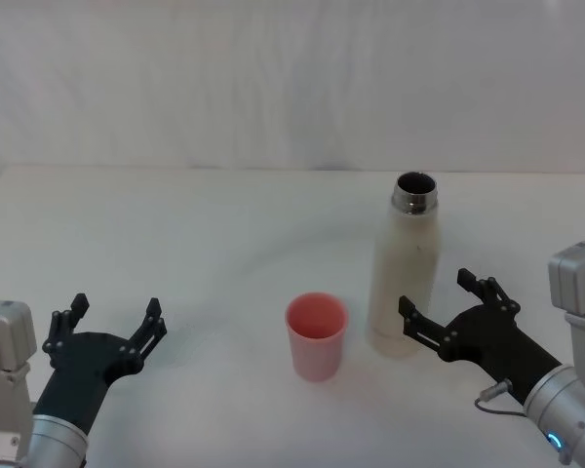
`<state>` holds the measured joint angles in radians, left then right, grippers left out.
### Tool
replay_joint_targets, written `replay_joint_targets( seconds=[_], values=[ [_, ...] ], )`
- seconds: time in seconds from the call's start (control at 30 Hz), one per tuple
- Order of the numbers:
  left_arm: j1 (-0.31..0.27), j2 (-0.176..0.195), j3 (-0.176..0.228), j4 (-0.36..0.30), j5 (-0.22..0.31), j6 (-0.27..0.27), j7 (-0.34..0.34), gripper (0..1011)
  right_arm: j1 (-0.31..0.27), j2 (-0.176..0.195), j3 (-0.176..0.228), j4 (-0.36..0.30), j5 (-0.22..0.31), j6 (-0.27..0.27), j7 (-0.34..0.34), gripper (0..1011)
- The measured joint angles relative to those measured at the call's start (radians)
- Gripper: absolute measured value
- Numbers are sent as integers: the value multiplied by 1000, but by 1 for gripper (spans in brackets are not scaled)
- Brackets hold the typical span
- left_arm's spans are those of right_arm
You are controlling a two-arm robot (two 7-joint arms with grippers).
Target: Grasp the thermos with one hand and pour water into the cup lid.
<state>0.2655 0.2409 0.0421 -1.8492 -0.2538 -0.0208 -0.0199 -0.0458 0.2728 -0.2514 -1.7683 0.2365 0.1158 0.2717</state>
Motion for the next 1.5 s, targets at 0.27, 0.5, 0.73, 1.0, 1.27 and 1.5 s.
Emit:
replay_joint_targets(
  seconds=[0.27, 0.5, 0.73, 1.0, 1.27, 1.5],
  values=[
    [0, 0, 0, 0, 0, 0, 0, 1001, 16, 4, -13, 11, 1, 3, -10, 1003],
    [0, 0, 0, 0, 0, 0, 0, 1001, 25, 5, -21, 17, 0, 3, -14, 1003],
    [0, 0, 0, 0, 0, 0, 0, 1001, 35, 2, -28, 26, 1, 2, -14, 1003],
    [0, 0, 0, 0, 0, 0, 0, 1001, 45, -2, -34, 32, 1, -1, -19, 1003],
    [0, 0, 0, 0, 0, 0, 0, 1001, 51, -10, -38, 43, -3, -3, -27, 1003],
    [0, 0, 0, 0, 0, 0, 0, 1001, 63, -19, -43, 63, -6, -12, -28, 1003]
  ],
)
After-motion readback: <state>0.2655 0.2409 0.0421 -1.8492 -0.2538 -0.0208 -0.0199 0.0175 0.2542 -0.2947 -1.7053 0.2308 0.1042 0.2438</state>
